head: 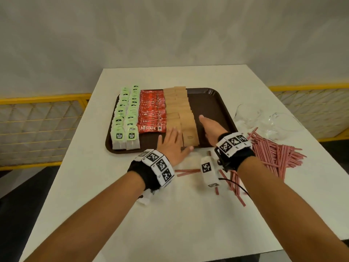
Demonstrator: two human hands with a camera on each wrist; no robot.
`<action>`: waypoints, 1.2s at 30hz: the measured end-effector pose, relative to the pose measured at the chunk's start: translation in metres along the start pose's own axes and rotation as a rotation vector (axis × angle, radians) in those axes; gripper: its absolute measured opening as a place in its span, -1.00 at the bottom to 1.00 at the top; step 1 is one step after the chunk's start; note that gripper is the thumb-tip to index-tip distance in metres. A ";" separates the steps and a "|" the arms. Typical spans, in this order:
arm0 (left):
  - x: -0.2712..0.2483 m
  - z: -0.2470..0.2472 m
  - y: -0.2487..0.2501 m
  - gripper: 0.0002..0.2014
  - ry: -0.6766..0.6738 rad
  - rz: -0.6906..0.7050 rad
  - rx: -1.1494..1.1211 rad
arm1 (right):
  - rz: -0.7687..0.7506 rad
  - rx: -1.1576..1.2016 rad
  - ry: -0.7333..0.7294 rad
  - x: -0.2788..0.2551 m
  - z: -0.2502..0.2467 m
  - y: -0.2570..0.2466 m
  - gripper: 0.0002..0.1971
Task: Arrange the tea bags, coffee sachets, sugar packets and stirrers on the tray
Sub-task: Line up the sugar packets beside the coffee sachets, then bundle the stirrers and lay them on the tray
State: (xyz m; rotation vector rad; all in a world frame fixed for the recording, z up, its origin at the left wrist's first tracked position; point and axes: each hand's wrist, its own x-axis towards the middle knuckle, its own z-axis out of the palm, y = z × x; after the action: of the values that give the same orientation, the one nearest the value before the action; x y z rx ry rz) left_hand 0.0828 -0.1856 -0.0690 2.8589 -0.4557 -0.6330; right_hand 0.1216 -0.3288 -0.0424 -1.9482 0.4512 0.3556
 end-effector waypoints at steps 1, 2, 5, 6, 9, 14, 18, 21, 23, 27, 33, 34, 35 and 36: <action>0.001 0.001 -0.001 -0.23 -0.008 -0.002 0.009 | -0.008 -0.021 -0.023 -0.003 0.003 0.000 -0.44; 0.002 0.001 -0.002 -0.23 -0.013 -0.005 0.016 | -0.026 -0.037 -0.039 -0.003 0.005 0.001 -0.46; 0.003 0.001 -0.003 -0.22 -0.025 -0.013 0.018 | -0.048 -0.046 -0.074 -0.006 0.010 0.000 -0.51; 0.004 0.001 -0.003 -0.22 -0.027 -0.013 0.018 | -0.052 -0.039 -0.077 -0.005 0.011 0.000 -0.52; 0.002 0.000 -0.002 -0.22 -0.029 -0.008 0.018 | -0.043 -0.047 -0.084 -0.006 0.012 -0.002 -0.49; -0.005 -0.003 0.007 -0.23 -0.003 0.003 -0.007 | -0.080 -0.027 -0.029 -0.017 -0.006 0.003 -0.46; -0.027 -0.006 0.027 -0.29 0.113 0.125 -0.068 | -0.187 -0.035 -0.049 -0.041 -0.037 0.017 -0.48; -0.048 -0.005 0.036 -0.37 0.113 0.205 -0.137 | -0.224 -0.142 -0.071 -0.066 -0.069 0.035 -0.52; -0.057 -0.002 0.035 -0.34 -0.008 0.156 -0.134 | -0.224 -0.226 -0.058 -0.080 -0.094 0.051 -0.52; -0.058 0.004 0.040 -0.33 -0.168 -0.021 0.042 | -0.142 -0.493 -0.036 -0.089 -0.135 0.077 -0.36; -0.048 0.017 0.084 -0.46 -0.136 -0.082 0.021 | -0.028 -0.797 -0.046 -0.077 -0.158 0.107 -0.14; -0.046 0.019 0.091 -0.49 -0.128 -0.097 0.009 | -0.038 -0.829 -0.045 -0.076 -0.157 0.110 -0.16; -0.044 0.021 0.098 -0.50 -0.119 -0.112 -0.009 | -0.057 -0.850 -0.047 -0.077 -0.156 0.112 -0.20; -0.043 0.023 0.106 -0.52 -0.110 -0.127 -0.033 | -0.084 -0.858 -0.060 -0.078 -0.154 0.113 -0.26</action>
State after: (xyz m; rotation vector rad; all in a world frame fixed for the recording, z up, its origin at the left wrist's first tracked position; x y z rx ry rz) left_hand 0.0085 -0.2732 -0.0486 2.8492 -0.2782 -0.8156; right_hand 0.0072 -0.4999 -0.0374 -2.7638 0.1754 0.6203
